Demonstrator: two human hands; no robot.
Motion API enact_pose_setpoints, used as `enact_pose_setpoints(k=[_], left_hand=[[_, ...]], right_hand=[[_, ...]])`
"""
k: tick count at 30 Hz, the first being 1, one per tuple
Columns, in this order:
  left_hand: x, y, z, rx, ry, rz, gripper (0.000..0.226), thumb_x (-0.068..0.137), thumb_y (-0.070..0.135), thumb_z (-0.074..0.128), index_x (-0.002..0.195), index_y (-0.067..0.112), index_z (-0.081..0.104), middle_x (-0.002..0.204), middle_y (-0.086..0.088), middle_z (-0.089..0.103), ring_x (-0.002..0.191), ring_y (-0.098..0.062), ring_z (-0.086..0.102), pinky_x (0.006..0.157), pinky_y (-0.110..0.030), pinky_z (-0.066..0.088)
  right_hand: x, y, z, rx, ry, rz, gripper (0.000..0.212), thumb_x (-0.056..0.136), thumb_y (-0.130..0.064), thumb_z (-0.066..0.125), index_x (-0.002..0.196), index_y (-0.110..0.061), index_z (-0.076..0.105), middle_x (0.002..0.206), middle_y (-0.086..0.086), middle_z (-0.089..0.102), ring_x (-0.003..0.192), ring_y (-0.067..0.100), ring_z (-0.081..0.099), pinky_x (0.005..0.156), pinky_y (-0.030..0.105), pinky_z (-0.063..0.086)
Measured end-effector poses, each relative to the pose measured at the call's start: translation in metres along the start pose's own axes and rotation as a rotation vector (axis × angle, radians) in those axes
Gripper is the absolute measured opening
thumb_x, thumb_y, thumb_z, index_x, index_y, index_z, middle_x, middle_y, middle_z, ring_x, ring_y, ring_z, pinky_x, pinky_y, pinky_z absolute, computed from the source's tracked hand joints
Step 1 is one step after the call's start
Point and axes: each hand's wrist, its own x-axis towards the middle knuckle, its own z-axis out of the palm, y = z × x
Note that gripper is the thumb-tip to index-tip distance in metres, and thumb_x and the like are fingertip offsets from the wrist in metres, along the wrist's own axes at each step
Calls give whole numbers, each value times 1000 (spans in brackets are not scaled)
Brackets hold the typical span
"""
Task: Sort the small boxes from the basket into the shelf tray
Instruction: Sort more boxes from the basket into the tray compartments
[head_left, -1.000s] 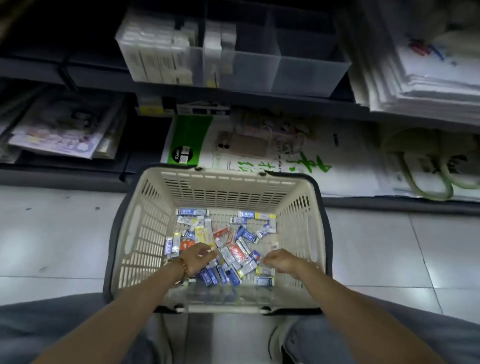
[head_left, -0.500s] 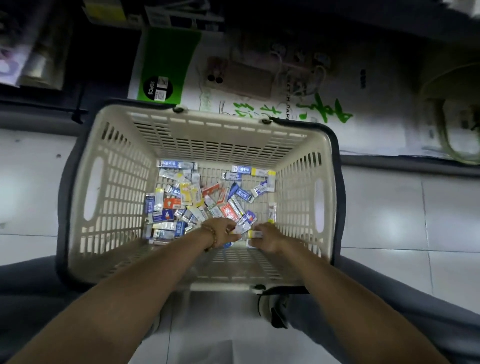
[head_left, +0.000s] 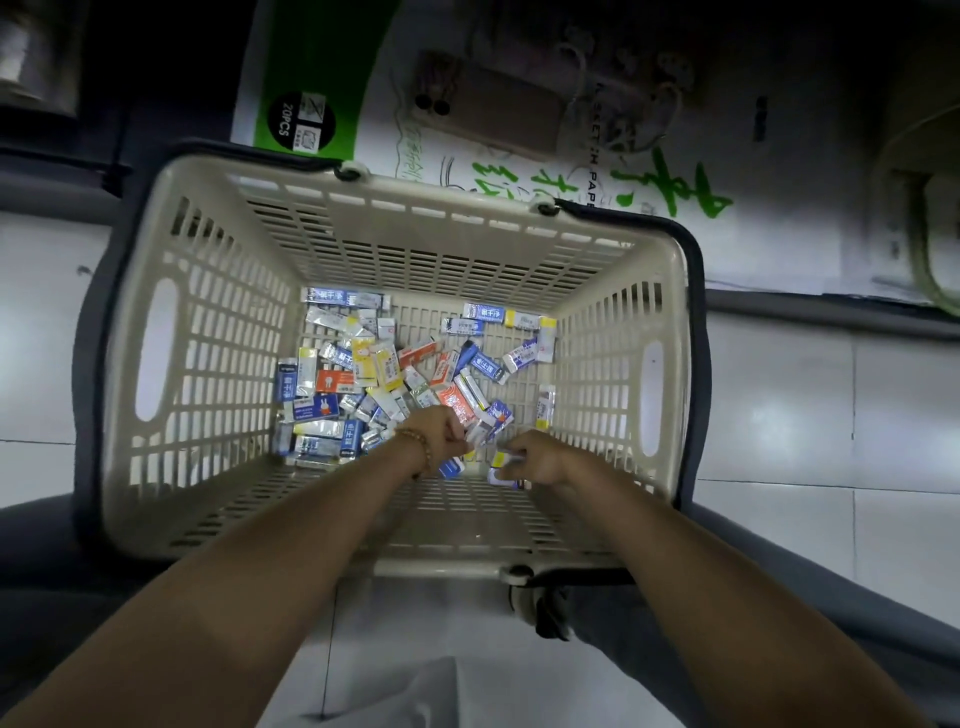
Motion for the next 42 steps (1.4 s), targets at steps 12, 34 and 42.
enact_pose_setpoints(k=[12, 34, 42], left_hand=[[-25, -18, -56, -687, 79, -178, 19, 93, 6, 51, 77, 10, 42, 91, -12, 58, 74, -16, 62, 51, -18, 55], [-31, -28, -45, -1046, 1, -267, 48, 77, 20, 72, 119, 11, 50, 126, -10, 53, 85, -18, 65, 63, -22, 58], [-25, -28, -37, -967, 1, -291, 98, 68, 27, 79, 145, 6, 22, 143, -12, 40, 79, -13, 68, 66, -23, 58]], right_hand=[[-24, -15, -8, 810, -74, 5, 37, 93, -15, 56, 128, -5, 49, 122, 9, 62, 113, 22, 59, 86, 28, 47], [-16, -13, 2, 178, 22, -119, 40, 89, -29, 63, 125, -10, 60, 128, 6, 56, 119, 20, 51, 95, 23, 35], [2, -7, 20, 117, 182, -176, 26, 79, -12, 74, 101, 0, 68, 113, 12, 66, 108, 23, 60, 97, 30, 45]])
